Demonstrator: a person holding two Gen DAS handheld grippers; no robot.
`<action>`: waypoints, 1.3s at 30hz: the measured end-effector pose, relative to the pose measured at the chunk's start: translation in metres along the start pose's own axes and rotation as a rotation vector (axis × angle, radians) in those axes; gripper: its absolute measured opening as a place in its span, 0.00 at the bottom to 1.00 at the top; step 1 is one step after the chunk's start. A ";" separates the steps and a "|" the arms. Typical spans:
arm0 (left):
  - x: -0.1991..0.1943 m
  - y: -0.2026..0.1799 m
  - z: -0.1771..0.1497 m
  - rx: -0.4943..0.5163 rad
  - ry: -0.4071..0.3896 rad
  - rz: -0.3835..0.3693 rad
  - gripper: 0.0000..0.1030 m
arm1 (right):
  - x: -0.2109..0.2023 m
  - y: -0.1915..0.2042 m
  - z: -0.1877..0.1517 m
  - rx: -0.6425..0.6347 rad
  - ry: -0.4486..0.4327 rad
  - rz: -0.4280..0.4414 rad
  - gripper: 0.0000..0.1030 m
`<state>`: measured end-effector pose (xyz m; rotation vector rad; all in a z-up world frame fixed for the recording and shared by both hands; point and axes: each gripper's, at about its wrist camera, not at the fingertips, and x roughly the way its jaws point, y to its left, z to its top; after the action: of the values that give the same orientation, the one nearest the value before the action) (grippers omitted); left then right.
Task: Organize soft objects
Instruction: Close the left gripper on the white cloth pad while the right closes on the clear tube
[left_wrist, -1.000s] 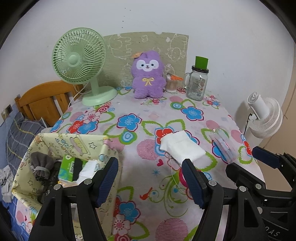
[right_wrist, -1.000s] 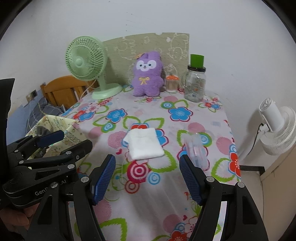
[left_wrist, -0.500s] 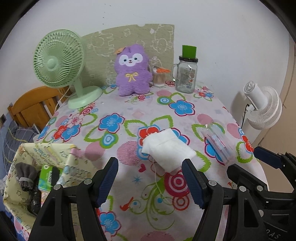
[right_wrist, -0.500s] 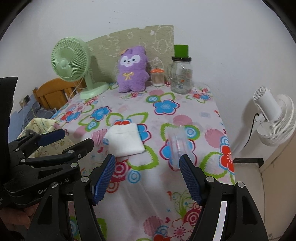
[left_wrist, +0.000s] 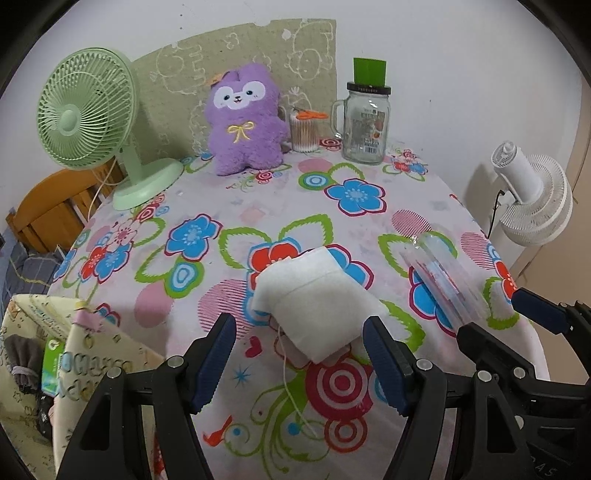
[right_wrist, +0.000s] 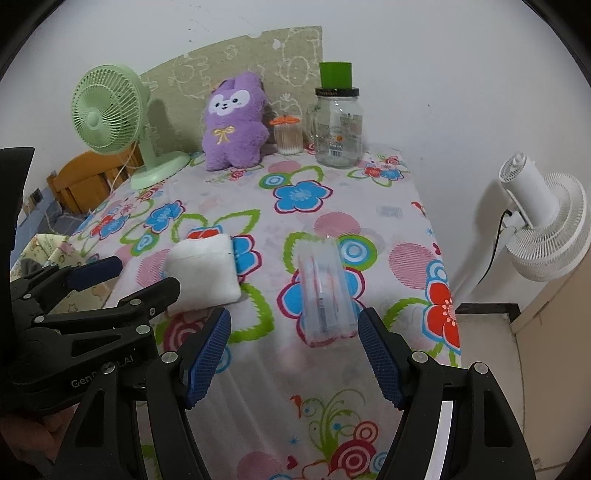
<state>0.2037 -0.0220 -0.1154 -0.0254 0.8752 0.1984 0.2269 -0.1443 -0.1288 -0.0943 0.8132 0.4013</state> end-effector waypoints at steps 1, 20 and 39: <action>0.002 -0.001 0.001 0.002 0.002 0.001 0.71 | 0.002 -0.002 0.000 0.003 0.003 0.002 0.72; 0.052 -0.010 0.006 -0.005 0.079 -0.015 0.72 | 0.046 -0.022 0.000 0.036 0.058 0.032 0.72; 0.064 0.000 0.010 -0.074 0.088 -0.027 0.94 | 0.064 -0.031 0.001 0.053 0.078 0.022 0.73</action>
<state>0.2515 -0.0104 -0.1579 -0.1152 0.9546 0.2053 0.2795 -0.1529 -0.1763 -0.0516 0.9019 0.3988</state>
